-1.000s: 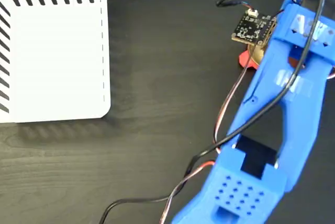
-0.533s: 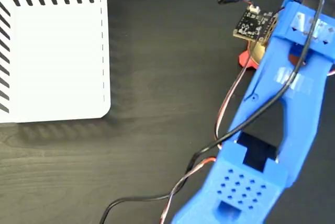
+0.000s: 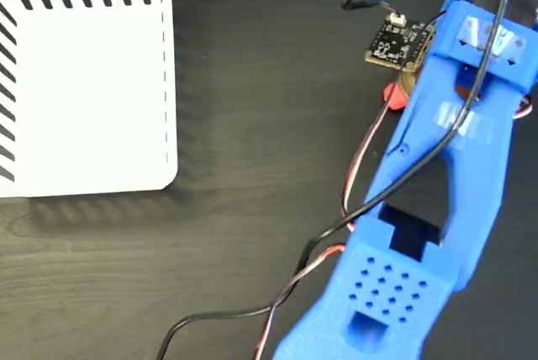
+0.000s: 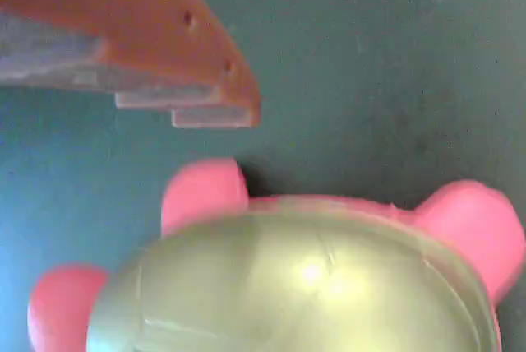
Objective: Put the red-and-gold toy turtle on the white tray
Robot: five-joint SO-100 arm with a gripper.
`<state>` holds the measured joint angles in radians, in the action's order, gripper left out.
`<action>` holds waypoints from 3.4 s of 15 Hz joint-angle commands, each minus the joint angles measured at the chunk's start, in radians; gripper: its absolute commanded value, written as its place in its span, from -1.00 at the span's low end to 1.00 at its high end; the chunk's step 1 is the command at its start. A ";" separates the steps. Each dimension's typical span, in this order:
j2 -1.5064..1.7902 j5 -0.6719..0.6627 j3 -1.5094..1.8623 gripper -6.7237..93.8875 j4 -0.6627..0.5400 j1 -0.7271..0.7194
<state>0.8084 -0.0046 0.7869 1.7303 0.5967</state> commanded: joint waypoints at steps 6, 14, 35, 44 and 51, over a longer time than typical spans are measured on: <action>-0.037 0.012 -0.097 0.47 -0.035 0.006; -0.081 0.021 -0.100 0.44 -0.066 0.003; 0.445 0.043 0.190 -0.86 -0.080 -0.014; 0.695 0.189 0.301 -0.86 -0.216 -0.675; 0.629 0.218 0.405 -0.86 -0.383 -0.930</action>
<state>1.3913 0.1933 1.2088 1.3499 -0.3022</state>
